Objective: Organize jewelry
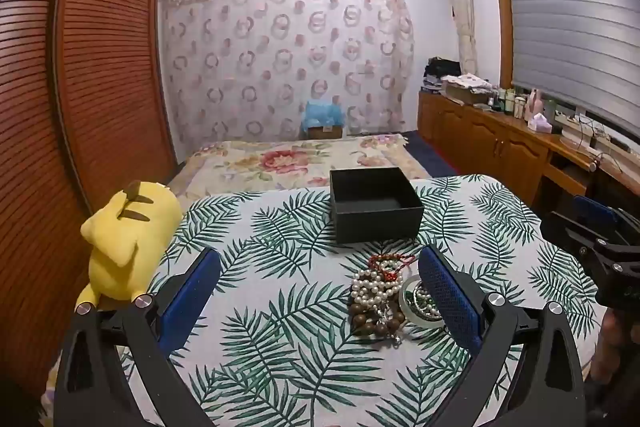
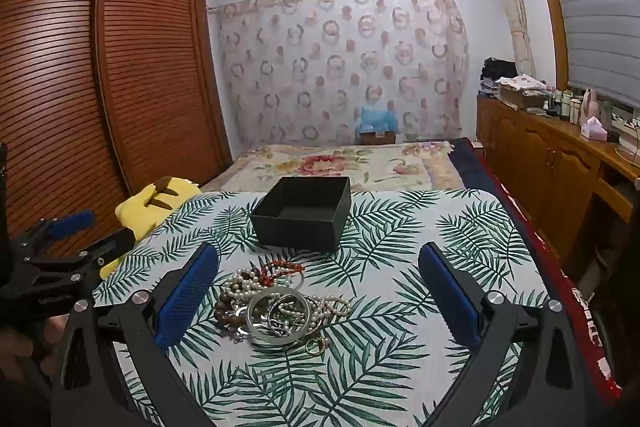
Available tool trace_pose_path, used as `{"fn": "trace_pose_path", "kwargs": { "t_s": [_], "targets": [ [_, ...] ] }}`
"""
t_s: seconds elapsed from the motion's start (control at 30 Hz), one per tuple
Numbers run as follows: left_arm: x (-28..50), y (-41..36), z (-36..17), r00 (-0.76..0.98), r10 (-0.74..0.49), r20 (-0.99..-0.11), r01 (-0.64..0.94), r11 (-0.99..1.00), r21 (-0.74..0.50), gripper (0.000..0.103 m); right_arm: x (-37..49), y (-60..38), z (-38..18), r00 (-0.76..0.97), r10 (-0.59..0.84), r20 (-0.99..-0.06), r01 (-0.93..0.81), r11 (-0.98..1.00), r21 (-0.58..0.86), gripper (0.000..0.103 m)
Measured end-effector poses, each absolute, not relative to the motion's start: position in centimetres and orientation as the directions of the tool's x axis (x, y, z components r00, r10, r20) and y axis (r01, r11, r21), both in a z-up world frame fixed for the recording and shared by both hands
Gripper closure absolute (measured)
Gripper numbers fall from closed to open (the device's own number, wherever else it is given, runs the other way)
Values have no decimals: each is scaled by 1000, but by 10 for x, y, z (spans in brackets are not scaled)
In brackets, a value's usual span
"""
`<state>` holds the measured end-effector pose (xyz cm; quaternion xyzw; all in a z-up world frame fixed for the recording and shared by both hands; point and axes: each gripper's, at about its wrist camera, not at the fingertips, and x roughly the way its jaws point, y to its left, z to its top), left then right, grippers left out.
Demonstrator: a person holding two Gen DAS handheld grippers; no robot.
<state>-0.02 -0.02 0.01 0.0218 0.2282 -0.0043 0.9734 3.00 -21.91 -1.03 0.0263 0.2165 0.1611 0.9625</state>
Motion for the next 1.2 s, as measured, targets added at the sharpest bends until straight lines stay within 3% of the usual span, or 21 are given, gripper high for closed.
{"fn": "trace_pose_path", "kwargs": {
  "t_s": [1.2],
  "targets": [
    [0, -1, 0, 898, 0, -441, 18, 999, 38, 7, 30, -219, -11, 857, 322, -402, -300, 946, 119, 2]
  ]
}}
